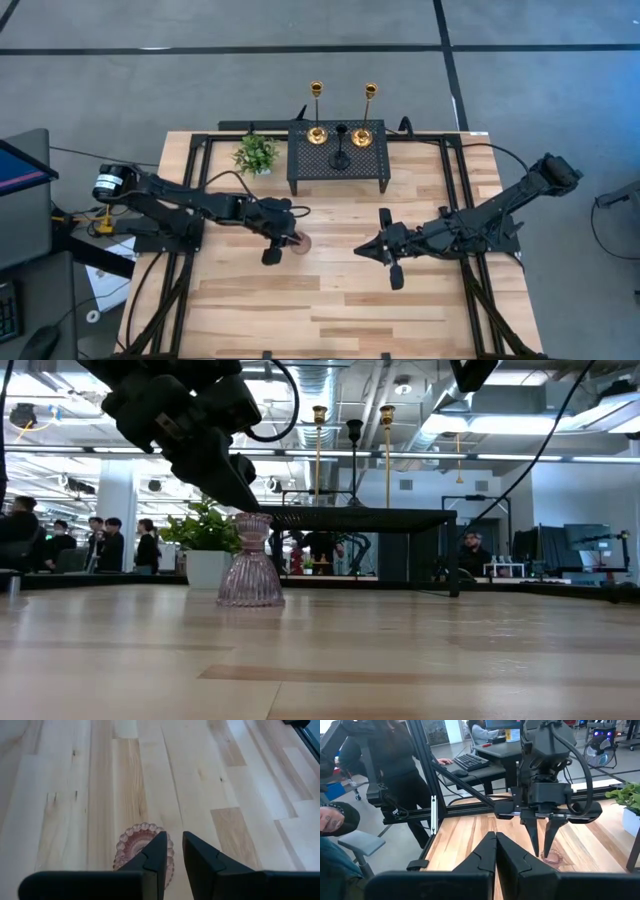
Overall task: Pick & Place candle stick holders
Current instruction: Put the pink glass candle holder on the shelf
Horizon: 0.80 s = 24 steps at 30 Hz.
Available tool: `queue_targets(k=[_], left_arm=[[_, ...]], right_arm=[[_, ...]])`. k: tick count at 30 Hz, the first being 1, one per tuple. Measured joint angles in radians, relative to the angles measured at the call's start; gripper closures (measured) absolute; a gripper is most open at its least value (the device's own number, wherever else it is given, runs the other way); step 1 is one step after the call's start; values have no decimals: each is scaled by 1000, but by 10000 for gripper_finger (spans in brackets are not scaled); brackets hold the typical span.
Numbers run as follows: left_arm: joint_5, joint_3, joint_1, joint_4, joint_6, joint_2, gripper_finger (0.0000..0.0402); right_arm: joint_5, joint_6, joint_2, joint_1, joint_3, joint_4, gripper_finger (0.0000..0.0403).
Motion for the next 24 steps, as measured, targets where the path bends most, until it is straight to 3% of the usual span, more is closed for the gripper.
queue_targets(k=[14,24], left_arm=[[0,3,0,4,-1,-13,280],[1,4,-1,-13,-1,-164,290]], right_arm=[[0,0,0,0,0,-8,403],[0,0,0,0,0,-9,403]])
